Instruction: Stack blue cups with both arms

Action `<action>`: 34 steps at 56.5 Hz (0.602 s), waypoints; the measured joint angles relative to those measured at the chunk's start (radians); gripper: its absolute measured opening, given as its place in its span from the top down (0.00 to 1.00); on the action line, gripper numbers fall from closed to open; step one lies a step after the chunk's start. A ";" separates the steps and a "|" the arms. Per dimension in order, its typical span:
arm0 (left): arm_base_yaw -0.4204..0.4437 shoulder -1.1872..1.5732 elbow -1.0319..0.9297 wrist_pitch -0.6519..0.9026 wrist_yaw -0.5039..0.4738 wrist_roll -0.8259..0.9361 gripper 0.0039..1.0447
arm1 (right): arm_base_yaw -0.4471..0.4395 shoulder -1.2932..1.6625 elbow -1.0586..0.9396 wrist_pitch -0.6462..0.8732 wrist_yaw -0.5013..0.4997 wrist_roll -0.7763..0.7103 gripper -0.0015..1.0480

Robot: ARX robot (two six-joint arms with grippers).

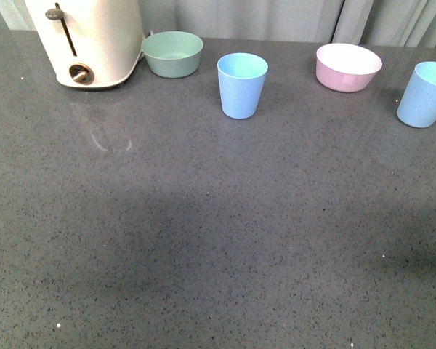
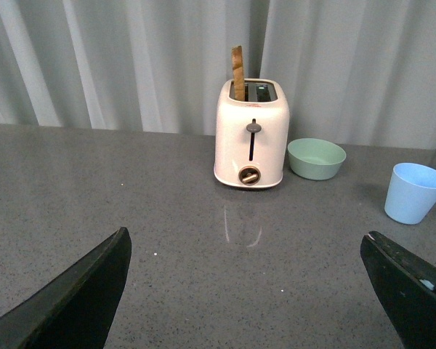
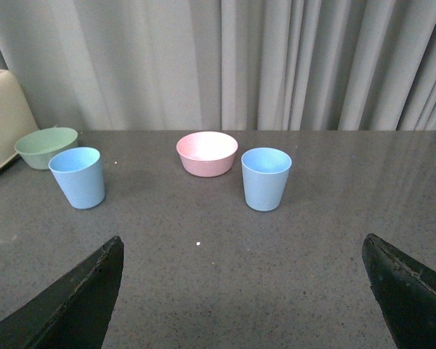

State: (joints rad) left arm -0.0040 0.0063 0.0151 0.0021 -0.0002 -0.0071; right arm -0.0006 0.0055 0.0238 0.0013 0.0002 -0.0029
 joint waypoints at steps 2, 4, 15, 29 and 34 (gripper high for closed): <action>0.000 0.000 0.000 0.000 0.000 0.000 0.08 | 0.000 0.000 0.000 0.000 0.000 0.000 0.09; 0.000 0.000 0.000 0.000 0.000 0.000 0.08 | 0.000 0.000 0.000 0.000 0.000 0.000 0.09; 0.000 0.000 0.000 0.000 0.000 0.000 0.08 | 0.000 0.000 0.000 0.000 0.000 0.000 0.09; 0.000 0.000 0.000 0.000 0.000 0.000 0.08 | 0.000 0.000 0.000 0.000 0.000 0.000 0.09; -0.002 0.040 0.028 -0.080 0.017 -0.044 0.08 | 0.000 0.000 0.000 0.000 0.000 0.000 0.09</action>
State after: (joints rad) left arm -0.0063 0.0460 0.0429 -0.0780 0.0166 -0.0509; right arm -0.0006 0.0055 0.0238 0.0013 0.0002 -0.0029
